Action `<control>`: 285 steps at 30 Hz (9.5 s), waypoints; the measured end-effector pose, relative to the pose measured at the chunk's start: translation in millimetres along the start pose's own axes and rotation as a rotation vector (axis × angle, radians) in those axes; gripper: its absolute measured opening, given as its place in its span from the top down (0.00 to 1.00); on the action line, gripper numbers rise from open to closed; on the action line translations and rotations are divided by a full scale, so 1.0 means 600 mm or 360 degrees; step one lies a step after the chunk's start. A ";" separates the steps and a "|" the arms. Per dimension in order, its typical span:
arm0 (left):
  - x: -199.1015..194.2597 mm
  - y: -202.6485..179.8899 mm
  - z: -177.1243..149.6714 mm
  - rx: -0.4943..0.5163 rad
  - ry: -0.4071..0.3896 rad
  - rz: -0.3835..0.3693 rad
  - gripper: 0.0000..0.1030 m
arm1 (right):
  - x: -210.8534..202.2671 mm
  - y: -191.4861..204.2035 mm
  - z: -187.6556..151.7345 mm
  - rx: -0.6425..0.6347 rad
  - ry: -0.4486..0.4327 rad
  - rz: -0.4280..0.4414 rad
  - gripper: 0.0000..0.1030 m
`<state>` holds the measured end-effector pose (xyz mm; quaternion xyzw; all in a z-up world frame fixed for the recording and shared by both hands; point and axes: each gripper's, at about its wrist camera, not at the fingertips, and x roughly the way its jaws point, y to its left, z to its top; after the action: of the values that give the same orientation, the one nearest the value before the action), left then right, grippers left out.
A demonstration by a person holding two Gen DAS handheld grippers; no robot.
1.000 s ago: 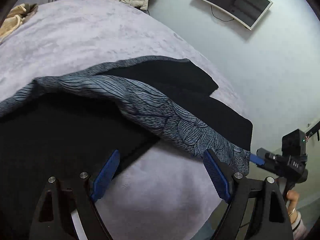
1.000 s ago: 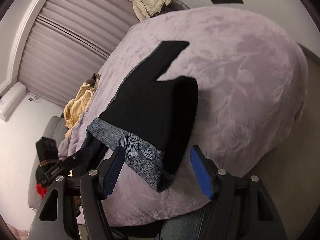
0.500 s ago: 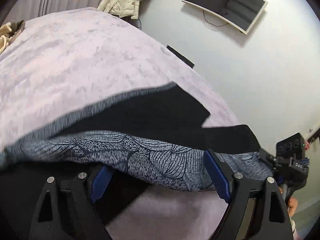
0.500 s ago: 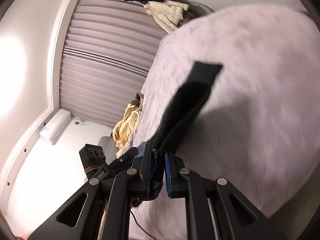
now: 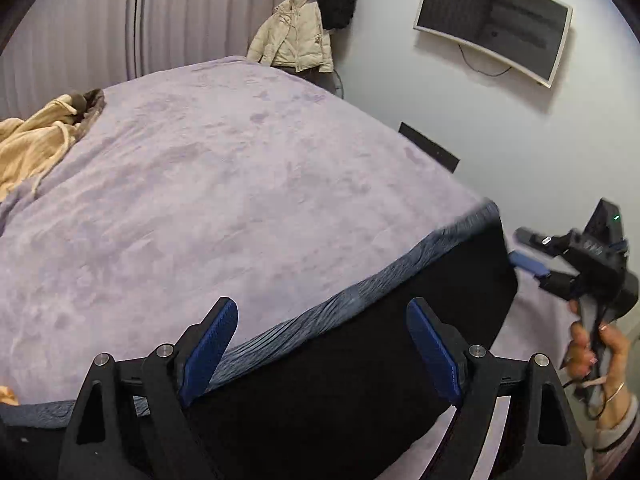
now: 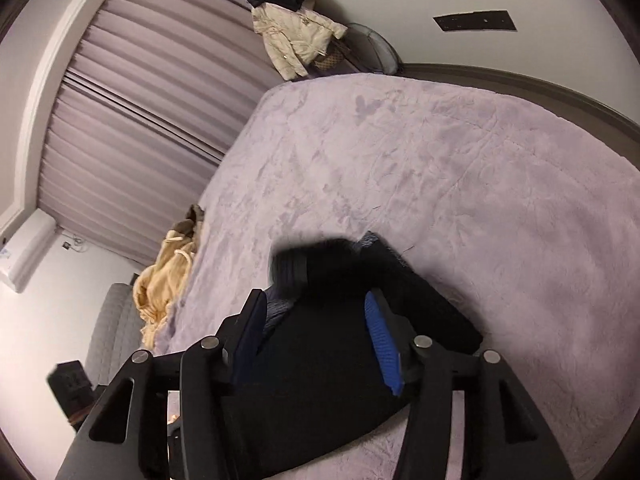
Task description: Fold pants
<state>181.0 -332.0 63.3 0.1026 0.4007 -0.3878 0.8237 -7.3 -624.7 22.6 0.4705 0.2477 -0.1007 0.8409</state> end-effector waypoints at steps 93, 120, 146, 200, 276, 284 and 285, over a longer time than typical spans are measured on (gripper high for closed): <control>-0.187 0.549 -0.421 -0.0636 0.0004 0.0841 0.00 | 0.229 0.298 -0.535 -0.0322 0.0923 0.0228 0.90; -0.097 0.248 -0.366 -0.0152 0.0108 0.0653 0.00 | 0.175 0.246 -0.459 -0.0674 0.0603 -0.0226 0.62; -0.229 0.398 -0.371 -0.0417 0.0032 0.0795 0.00 | 0.143 0.202 -0.491 -0.0794 0.0540 -0.0098 0.61; -0.235 0.130 -0.189 -0.0188 -0.0117 0.0242 0.00 | -0.171 0.203 -0.262 -0.0586 -0.0101 0.0047 0.50; 0.137 0.051 -0.089 -0.0233 0.0101 0.0575 0.00 | 0.082 0.043 -0.114 -0.0244 0.0103 -0.0015 0.86; 0.144 0.182 -0.105 -0.0544 0.0162 0.0563 0.00 | 0.223 0.086 -0.114 -0.0334 0.0284 -0.0083 0.89; 0.147 0.200 -0.111 -0.0628 0.0162 0.0496 0.00 | 0.231 0.083 -0.108 -0.0330 0.0274 -0.0105 0.89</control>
<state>262.2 -268.0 -62.8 0.0197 0.4890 -0.1647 0.8564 110.4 -534.4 -39.5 0.3796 0.3433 -0.0613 0.8569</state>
